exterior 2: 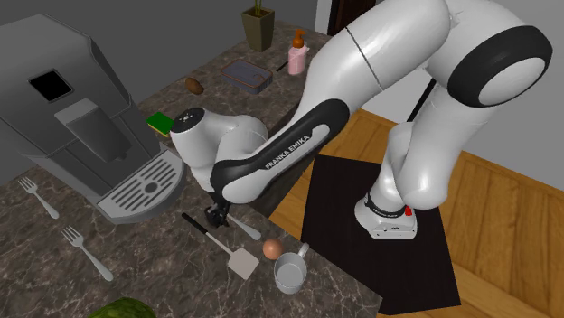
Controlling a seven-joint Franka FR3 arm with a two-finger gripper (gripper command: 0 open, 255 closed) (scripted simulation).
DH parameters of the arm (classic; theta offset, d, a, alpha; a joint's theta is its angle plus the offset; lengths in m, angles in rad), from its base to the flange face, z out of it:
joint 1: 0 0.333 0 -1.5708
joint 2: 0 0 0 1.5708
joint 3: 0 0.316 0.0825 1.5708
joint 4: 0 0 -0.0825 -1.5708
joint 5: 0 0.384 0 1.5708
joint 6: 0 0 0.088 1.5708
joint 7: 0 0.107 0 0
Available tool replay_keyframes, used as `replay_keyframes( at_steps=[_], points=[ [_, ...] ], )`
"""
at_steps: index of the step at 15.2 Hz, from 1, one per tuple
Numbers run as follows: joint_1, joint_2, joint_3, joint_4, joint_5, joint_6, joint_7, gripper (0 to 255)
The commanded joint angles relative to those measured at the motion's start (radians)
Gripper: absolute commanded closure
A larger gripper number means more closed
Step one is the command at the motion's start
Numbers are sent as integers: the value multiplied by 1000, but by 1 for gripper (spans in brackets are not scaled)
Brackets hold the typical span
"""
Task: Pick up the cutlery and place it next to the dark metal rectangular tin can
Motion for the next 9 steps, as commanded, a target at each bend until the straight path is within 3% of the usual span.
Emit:
replay_keyframes(
  at_steps=[1, 9],
  points=[
    [5, 51, 5, 22, -7, 30, 20, 0],
    [11, 98, 9, -21, -13, 120, 26, 0]
  ],
)
